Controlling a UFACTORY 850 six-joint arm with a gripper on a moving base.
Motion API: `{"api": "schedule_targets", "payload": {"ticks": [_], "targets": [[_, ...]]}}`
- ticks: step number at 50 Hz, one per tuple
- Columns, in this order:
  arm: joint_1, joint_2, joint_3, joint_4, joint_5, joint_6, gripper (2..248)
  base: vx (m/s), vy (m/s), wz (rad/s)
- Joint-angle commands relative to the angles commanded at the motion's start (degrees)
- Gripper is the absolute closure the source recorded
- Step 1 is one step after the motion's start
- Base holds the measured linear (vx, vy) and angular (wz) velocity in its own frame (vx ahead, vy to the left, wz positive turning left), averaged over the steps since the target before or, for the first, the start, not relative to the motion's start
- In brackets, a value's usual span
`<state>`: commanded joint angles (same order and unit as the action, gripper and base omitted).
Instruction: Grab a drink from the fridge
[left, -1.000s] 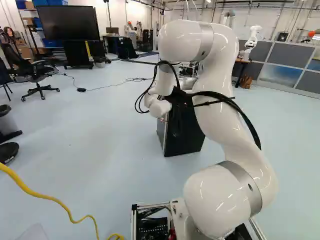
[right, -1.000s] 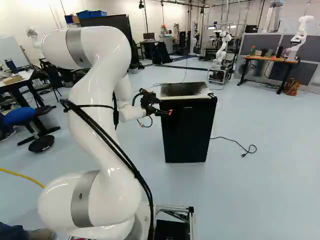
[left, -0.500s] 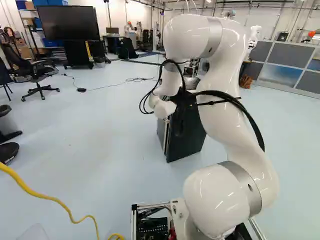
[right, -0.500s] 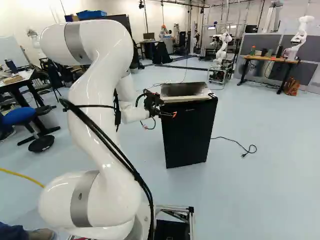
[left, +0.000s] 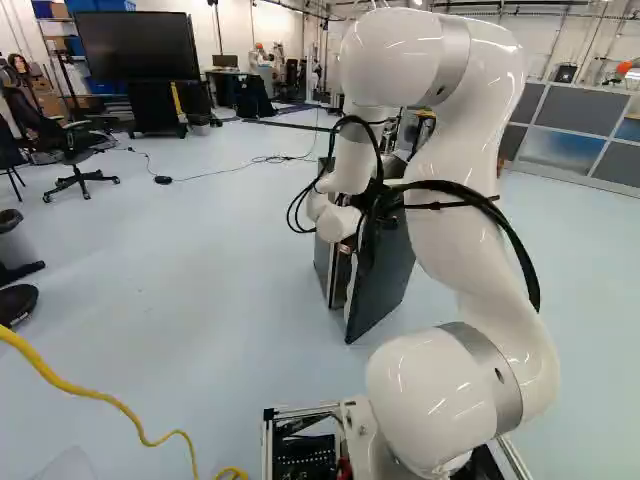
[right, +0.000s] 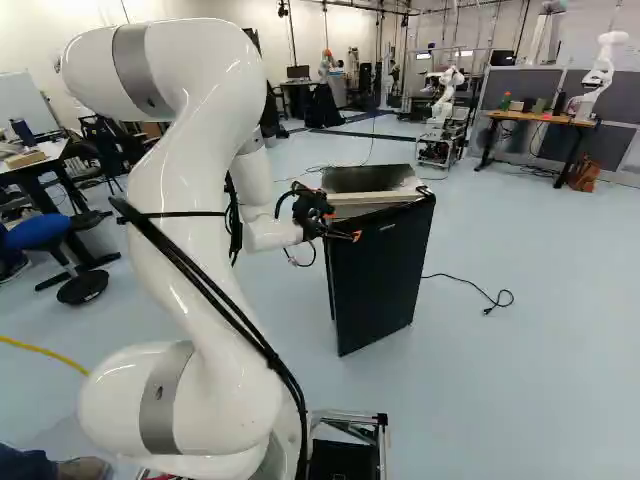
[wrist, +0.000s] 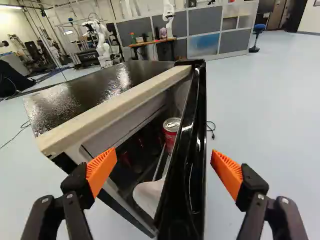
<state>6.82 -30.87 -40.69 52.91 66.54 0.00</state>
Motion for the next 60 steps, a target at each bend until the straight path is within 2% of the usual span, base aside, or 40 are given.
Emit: {"api": "schedule_targets", "payload": {"ticks": [60], "targets": [[-4.5,10.8,15.8,2.7,0.0,0.0,3,0.000,0.000,0.000]]}}
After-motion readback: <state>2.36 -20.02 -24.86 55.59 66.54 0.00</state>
